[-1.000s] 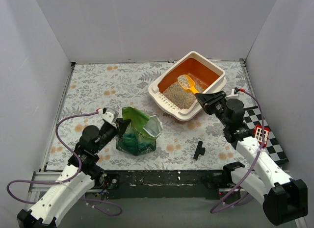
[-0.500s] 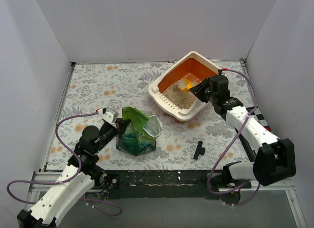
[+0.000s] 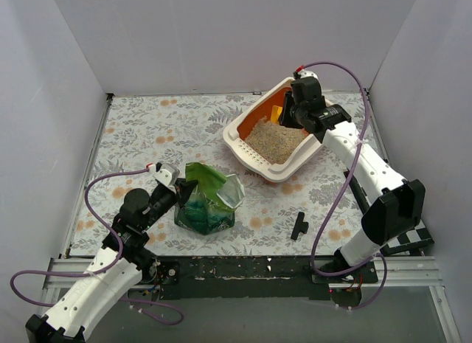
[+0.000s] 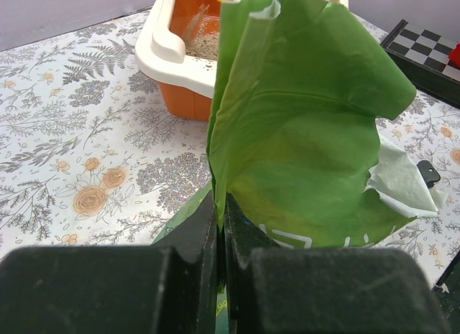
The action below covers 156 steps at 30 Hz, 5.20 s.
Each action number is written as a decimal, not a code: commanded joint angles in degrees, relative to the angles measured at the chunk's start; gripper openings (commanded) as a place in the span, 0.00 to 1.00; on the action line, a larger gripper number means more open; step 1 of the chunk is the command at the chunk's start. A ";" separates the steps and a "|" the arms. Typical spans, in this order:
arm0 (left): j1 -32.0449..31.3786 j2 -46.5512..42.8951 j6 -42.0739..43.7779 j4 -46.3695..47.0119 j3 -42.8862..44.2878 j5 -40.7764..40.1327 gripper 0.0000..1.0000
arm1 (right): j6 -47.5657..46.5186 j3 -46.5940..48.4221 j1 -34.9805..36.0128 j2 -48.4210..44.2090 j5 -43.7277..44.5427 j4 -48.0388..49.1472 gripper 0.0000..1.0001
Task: Fill the litter box with clean litter
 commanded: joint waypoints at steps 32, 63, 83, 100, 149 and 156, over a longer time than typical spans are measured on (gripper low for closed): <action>0.21 -0.38 1.37 -2.66 0.78 -0.07 0.00 | -7.54 10.11 12.08 -28.77 -33.74 -35.35 0.01; 0.21 -3.11 1.46 -2.49 0.69 -0.60 0.00 | -2.71 -5.80 14.28 -19.38 -40.15 -19.01 0.01; 0.21 -4.16 1.46 -2.31 0.96 0.72 0.00 | -7.89 -4.04 16.48 4.78 -46.83 -24.02 0.01; 0.21 -4.52 1.11 -1.96 0.43 1.95 0.00 | 11.87 -26.43 21.14 13.25 -56.41 29.64 0.01; 0.21 -1.97 1.72 0.33 -0.97 8.54 0.00 | 40.71 -69.17 14.11 -20.42 -51.58 92.35 0.01; 0.21 -1.35 1.73 0.33 -0.98 8.36 0.00 | 41.06 -71.19 11.30 -25.86 -51.93 90.25 0.01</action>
